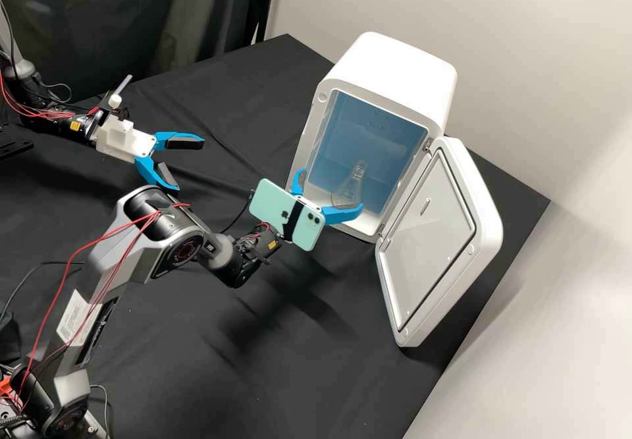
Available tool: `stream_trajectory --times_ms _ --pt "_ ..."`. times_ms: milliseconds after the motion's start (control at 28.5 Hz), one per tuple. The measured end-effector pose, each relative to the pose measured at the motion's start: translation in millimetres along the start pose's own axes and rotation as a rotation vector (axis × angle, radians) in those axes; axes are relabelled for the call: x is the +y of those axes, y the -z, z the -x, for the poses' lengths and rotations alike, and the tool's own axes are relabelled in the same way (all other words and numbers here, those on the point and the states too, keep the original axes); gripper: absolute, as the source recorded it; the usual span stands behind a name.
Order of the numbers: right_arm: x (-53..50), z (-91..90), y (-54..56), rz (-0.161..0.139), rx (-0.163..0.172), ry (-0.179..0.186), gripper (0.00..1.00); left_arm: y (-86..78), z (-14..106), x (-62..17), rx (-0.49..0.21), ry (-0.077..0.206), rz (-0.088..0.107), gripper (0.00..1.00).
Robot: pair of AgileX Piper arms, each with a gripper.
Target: Take the flask out of the incubator
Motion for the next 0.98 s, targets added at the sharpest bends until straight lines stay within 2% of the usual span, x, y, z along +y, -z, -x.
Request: stream_trajectory --times_ms 351,421,562,702,808,983 --pt "7.7 -13.1 -27.4 -0.012 -0.084 -0.024 1.00 0.6 0.0 -0.5 0.003 0.006 0.004 1.00" --pt "6.7 -14.8 -31.7 -0.013 -0.095 -0.022 1.00 1.5 0.1 -1.8 0.010 0.021 0.022 1.00" --pt "2.3 -19.4 -36.2 -0.014 -0.109 -0.006 1.00 1.9 0.1 -3.8 0.014 0.043 0.022 1.00" --pt "2.8 -24.3 -36.7 -0.014 -0.113 -0.002 1.00 2.5 0.2 -3.6 0.013 0.043 0.021 1.00" --pt "5.6 -27.3 -35.0 -0.013 -0.105 -0.011 1.00 4.1 0.3 -3.2 0.019 0.042 0.021 1.00" --pt "2.3 -30.5 -26.2 -0.013 -0.082 -0.008 1.00 4.1 0.3 -3.2 0.019 0.042 0.021 1.00"
